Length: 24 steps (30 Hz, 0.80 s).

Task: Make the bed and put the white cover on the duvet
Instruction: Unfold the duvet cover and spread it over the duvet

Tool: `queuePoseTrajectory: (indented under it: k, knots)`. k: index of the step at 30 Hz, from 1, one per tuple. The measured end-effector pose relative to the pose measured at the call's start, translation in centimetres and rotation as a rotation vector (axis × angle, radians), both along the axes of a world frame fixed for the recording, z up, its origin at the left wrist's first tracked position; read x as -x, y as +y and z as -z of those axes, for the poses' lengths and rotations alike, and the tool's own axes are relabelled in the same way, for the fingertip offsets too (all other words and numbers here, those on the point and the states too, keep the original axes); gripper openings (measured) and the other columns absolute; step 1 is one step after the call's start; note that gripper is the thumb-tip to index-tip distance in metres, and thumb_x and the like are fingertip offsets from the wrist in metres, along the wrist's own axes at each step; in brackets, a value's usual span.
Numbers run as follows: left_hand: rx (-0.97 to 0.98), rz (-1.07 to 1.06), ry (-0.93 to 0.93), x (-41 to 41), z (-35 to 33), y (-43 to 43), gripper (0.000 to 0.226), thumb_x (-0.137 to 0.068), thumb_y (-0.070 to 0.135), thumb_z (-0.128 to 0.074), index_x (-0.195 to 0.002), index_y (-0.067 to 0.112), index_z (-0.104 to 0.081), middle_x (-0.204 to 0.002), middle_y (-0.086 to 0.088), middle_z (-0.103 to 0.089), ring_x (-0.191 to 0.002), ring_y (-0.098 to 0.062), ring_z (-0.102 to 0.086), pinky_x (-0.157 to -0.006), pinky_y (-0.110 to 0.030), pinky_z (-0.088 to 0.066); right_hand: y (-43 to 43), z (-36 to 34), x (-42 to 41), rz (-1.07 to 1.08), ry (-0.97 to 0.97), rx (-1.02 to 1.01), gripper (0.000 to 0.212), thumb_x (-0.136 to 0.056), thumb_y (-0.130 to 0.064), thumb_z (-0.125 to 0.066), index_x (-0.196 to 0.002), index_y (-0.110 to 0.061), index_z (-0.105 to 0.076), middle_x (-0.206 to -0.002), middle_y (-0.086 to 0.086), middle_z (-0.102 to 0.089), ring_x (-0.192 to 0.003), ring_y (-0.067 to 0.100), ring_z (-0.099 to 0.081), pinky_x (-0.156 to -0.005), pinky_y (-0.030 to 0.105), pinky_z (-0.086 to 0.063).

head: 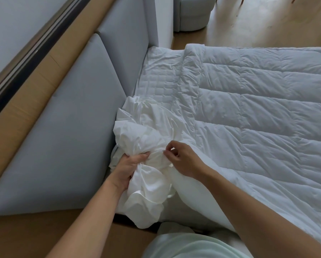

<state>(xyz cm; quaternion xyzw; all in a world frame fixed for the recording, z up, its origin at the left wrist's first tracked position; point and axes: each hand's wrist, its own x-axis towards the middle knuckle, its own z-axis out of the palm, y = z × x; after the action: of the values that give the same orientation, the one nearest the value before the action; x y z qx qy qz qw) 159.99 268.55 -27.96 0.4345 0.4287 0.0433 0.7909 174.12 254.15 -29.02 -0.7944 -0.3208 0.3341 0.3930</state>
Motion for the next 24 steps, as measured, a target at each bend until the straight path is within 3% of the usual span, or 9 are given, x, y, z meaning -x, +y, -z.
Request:
queuePoseTrajectory:
  k: [4,7,9,13,16,19,21,24]
  knots:
    - [0.046,0.005,-0.015,0.0,0.1,0.3,0.035,-0.089,0.003,-0.068,-0.123,-0.001,-0.067,-0.117,-0.022,-0.071,-0.102,-0.039,-0.072,-0.078,-0.044,-0.062,-0.4,0.3,-1.1,0.084,0.181,-0.019,0.018,-0.103,-0.028,-0.055,-0.088,-0.018,-0.058,-0.056,0.004,-0.048,-0.044,0.011,-0.033,-0.045,0.025,-0.03]
    - [0.035,0.013,-0.043,-0.4,0.0,-0.2,0.032,-0.091,0.0,-0.064,-0.123,0.0,-0.066,-0.114,-0.021,-0.072,-0.1,-0.038,-0.072,-0.077,-0.044,-0.063,-0.7,0.2,-0.8,0.081,0.069,-0.081,0.012,-0.102,-0.035,-0.055,-0.101,-0.024,-0.06,-0.053,0.001,-0.049,-0.043,0.008,-0.035,-0.049,0.025,-0.034]
    - [0.017,0.025,-0.054,-0.7,-0.1,-0.5,0.032,-0.091,-0.001,-0.064,-0.123,-0.001,-0.066,-0.116,-0.024,-0.071,-0.099,-0.039,-0.072,-0.077,-0.045,-0.062,-1.0,0.0,-0.4,0.073,-0.041,-0.132,0.019,-0.097,-0.041,-0.063,-0.111,-0.028,-0.063,-0.049,-0.004,-0.048,-0.044,0.009,-0.041,-0.05,0.02,-0.035]
    - [-0.029,0.019,-0.029,-1.1,-0.1,-1.0,0.03,-0.088,-0.004,-0.067,-0.118,-0.005,-0.067,-0.114,-0.028,-0.07,-0.094,-0.04,-0.073,-0.076,-0.045,-0.063,-0.9,0.4,0.3,-0.02,-0.184,-0.03,0.01,-0.094,-0.036,-0.067,-0.1,-0.027,-0.07,-0.055,-0.012,-0.055,-0.054,0.006,-0.052,-0.059,0.019,-0.042]
    - [0.019,-0.024,-0.015,-1.1,0.1,-1.0,0.034,-0.087,-0.002,-0.068,-0.121,-0.009,-0.065,-0.117,-0.029,-0.069,-0.098,-0.043,-0.071,-0.079,-0.047,-0.062,-0.8,0.4,0.2,-0.046,-0.136,0.048,0.006,-0.099,-0.028,-0.061,-0.097,-0.024,-0.065,-0.066,-0.013,-0.062,-0.059,0.003,-0.055,-0.061,0.02,-0.044]
    - [0.062,-0.049,-0.023,-0.9,0.1,-1.1,0.035,-0.088,-0.002,-0.066,-0.122,-0.012,-0.064,-0.108,-0.027,-0.069,-0.092,-0.04,-0.072,-0.076,-0.045,-0.063,-1.0,0.2,-0.1,-0.087,-0.066,0.048,0.007,-0.099,-0.028,-0.06,-0.093,-0.025,-0.06,-0.064,-0.006,-0.065,-0.053,0.004,-0.052,-0.057,0.018,-0.043]
    - [0.062,-0.052,-0.031,-0.8,0.0,-1.4,0.034,-0.089,-0.002,-0.065,-0.121,-0.012,-0.064,-0.109,-0.026,-0.069,-0.092,-0.04,-0.071,-0.078,-0.047,-0.063,-1.2,0.1,-0.2,-0.103,-0.003,0.033,0.011,-0.098,-0.031,-0.063,-0.091,-0.023,-0.058,-0.065,0.002,-0.067,-0.049,0.006,-0.047,-0.053,0.019,-0.041]
    - [0.026,-0.017,-0.068,-0.5,-0.1,-1.6,0.032,-0.091,-0.003,-0.064,-0.123,-0.007,-0.065,-0.116,-0.027,-0.07,-0.103,-0.046,-0.069,-0.085,-0.051,-0.061,-1.1,0.2,-0.1,-0.005,0.137,-0.019,0.023,-0.098,-0.041,-0.061,-0.089,-0.02,-0.067,-0.069,-0.001,-0.07,-0.053,0.008,-0.05,-0.052,0.023,-0.043]
